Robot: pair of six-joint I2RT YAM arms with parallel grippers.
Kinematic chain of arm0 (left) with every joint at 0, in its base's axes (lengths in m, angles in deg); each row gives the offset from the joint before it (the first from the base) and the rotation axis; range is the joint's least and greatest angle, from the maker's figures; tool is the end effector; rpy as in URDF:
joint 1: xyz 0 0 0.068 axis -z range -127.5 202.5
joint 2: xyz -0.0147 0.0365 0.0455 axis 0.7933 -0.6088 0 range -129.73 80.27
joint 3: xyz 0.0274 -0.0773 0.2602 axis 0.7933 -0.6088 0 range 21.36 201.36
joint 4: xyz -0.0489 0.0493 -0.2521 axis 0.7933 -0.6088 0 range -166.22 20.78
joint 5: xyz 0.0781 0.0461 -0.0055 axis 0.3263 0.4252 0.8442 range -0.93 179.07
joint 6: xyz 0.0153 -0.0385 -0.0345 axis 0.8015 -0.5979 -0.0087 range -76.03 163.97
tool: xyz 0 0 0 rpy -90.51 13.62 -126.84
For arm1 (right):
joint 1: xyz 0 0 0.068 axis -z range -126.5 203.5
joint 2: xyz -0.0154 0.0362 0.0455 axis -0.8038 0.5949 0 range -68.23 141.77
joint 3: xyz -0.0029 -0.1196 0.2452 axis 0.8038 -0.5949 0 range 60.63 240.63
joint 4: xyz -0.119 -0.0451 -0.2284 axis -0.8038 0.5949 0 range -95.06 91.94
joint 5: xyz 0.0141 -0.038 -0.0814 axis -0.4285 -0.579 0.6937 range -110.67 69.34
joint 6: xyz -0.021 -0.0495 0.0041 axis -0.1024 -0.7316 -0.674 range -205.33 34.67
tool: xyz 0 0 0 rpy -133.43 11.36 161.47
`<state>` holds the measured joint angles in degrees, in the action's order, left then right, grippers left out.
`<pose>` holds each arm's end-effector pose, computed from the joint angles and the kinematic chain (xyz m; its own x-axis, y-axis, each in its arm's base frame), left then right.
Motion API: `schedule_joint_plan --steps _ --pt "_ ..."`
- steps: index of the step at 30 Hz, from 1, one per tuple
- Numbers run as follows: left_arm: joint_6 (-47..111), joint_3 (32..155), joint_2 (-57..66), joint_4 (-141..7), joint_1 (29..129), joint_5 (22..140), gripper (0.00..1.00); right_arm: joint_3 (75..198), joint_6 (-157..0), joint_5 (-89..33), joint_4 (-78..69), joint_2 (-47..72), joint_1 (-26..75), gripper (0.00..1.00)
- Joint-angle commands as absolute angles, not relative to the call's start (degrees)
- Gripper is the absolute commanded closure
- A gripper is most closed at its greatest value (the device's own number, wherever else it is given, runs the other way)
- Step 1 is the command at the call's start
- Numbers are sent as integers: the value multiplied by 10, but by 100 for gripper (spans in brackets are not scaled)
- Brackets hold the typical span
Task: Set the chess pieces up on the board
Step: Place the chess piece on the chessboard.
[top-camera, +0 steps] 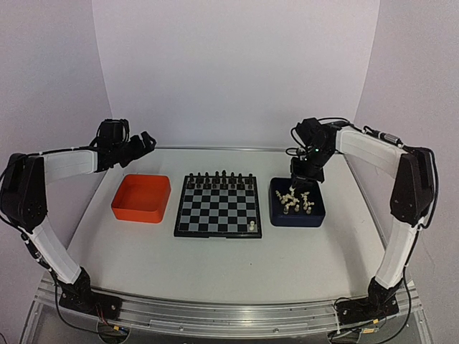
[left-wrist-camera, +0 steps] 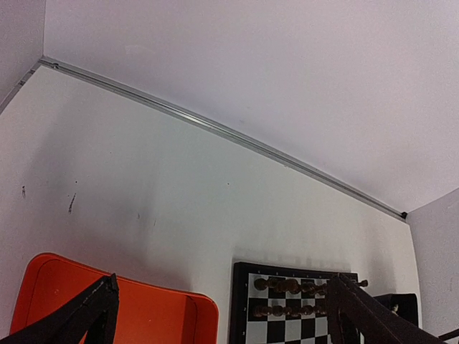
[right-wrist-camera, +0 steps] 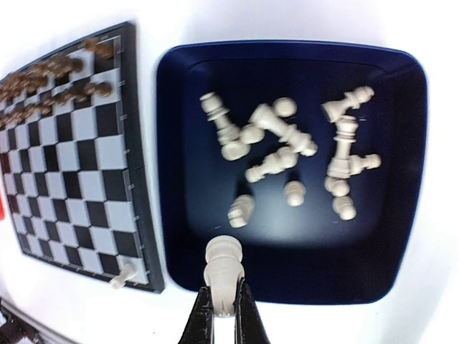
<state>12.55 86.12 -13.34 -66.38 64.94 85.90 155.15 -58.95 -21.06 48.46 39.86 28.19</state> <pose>0.3692 -0.0835 0.2632 -0.5029 -0.4221 -0.7543 0.0018 0.8721 -0.4893 0.3587 0.1698 0.2643 -0.9370 0.0486 -0.3460 -0.0150 0.9838 0.1787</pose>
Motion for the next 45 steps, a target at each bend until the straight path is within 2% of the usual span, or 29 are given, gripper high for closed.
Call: schedule_joint_plan --steps 1,20,27,45 --pt "113 857 -99 -664 653 839 0 1612 -603 -252 510 406 241 100" --pt "141 857 -113 -703 654 816 0 1718 -533 -188 559 537 84 100" --pt "155 846 -111 -696 654 807 0 1742 -525 -158 576 573 59 100" --pt "195 859 -111 -721 654 824 0 1777 -504 -168 590 625 41 100"
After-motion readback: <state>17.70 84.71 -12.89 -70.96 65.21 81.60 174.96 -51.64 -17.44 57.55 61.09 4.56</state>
